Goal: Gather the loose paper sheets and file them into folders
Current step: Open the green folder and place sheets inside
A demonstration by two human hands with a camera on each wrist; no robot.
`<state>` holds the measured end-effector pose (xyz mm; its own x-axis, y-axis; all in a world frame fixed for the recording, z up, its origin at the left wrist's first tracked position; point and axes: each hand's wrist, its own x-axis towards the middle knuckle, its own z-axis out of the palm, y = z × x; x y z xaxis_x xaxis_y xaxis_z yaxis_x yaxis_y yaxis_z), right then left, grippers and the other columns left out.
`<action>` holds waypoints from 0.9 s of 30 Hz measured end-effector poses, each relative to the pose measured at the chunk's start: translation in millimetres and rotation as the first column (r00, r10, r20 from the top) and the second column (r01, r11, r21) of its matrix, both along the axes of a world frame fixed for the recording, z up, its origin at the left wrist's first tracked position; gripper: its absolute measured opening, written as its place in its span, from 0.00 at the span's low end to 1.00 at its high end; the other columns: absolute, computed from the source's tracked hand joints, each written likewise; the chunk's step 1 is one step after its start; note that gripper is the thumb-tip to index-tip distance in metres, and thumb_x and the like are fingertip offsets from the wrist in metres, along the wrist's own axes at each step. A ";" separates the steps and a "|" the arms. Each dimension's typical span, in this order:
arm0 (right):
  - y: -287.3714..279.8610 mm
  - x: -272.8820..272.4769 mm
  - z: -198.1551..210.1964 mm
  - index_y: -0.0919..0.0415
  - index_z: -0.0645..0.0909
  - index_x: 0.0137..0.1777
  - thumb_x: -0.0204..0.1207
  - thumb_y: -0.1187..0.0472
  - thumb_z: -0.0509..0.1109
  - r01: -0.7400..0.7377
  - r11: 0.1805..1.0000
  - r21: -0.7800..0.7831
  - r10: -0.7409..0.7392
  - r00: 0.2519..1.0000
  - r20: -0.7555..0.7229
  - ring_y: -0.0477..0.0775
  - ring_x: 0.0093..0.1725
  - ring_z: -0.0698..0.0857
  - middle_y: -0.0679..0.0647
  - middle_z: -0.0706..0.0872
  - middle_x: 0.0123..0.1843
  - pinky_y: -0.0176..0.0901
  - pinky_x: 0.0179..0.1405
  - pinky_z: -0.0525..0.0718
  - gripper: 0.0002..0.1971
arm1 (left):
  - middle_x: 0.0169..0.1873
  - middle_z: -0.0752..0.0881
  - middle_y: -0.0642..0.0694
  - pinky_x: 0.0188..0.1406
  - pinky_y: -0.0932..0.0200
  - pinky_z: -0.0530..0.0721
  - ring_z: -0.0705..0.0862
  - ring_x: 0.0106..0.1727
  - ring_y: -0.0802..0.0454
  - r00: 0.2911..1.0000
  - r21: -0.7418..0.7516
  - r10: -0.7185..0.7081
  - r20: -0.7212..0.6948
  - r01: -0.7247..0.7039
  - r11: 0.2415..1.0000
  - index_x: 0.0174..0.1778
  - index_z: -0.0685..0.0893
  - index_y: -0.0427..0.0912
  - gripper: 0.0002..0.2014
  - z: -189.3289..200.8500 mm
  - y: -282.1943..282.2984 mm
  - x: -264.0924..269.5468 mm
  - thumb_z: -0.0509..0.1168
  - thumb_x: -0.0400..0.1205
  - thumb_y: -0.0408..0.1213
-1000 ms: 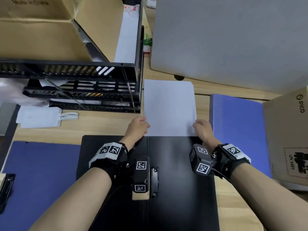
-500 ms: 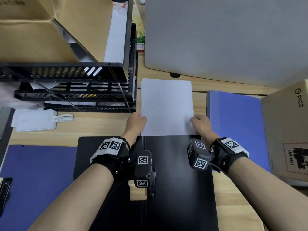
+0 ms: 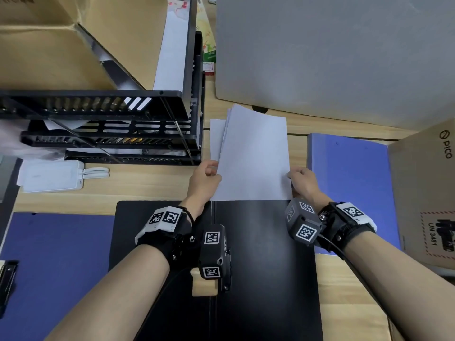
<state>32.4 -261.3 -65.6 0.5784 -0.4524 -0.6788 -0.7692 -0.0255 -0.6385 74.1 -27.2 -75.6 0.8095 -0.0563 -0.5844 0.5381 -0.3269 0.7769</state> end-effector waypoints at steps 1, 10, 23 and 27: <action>-1.0 -0.5 1.2 0.62 0.78 0.53 0.80 0.70 0.60 0.005 1.000 0.007 -0.005 1.000 0.001 0.55 0.38 0.77 0.54 0.80 0.44 0.38 0.26 0.75 0.08 | 0.48 0.85 0.50 0.54 0.59 0.80 0.82 0.51 0.54 1.000 -0.009 -0.030 0.009 0.030 1.000 0.59 0.79 0.52 0.19 0.1 0.3 -0.2 0.59 0.80 0.23; 1.2 -9.3 14.0 0.62 0.75 0.56 0.83 0.71 0.60 -0.009 1.000 0.017 0.008 0.998 0.060 0.47 0.33 0.78 0.53 0.80 0.42 0.25 0.17 0.75 0.06 | 0.44 0.89 0.51 0.44 0.66 0.83 0.85 0.46 0.53 0.998 -0.108 -0.061 0.013 0.062 0.992 0.51 0.86 0.46 0.15 10.0 -4.1 -3.1 0.61 0.78 0.22; 8.2 -8.3 76.9 0.56 0.78 0.54 0.72 0.59 0.68 0.144 0.989 0.044 -0.149 0.914 0.378 0.56 0.60 0.83 0.58 0.82 0.63 0.45 0.55 0.81 0.11 | 0.48 0.89 0.57 0.59 0.62 0.81 0.86 0.51 0.63 0.967 -0.282 0.062 0.247 0.010 0.959 0.53 0.85 0.49 0.16 79.9 -21.4 -7.9 0.61 0.80 0.24; 3.5 -19.3 96.7 0.61 0.73 0.61 0.79 0.66 0.67 0.163 0.986 0.040 -0.162 0.862 0.480 0.48 0.52 0.81 0.52 0.82 0.54 0.32 0.45 0.79 0.13 | 0.44 0.84 0.49 0.45 0.71 0.76 0.79 0.42 0.63 0.941 -0.266 0.054 0.335 0.039 0.963 0.40 0.82 0.50 0.16 108.1 -25.1 -11.5 0.60 0.79 0.22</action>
<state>13.1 -257.8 31.1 0.7507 -0.5692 -0.3353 -0.3608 0.0719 -0.9299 62.6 -52.3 32.6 0.9564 -0.1638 -0.2419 0.2313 -0.0813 0.9695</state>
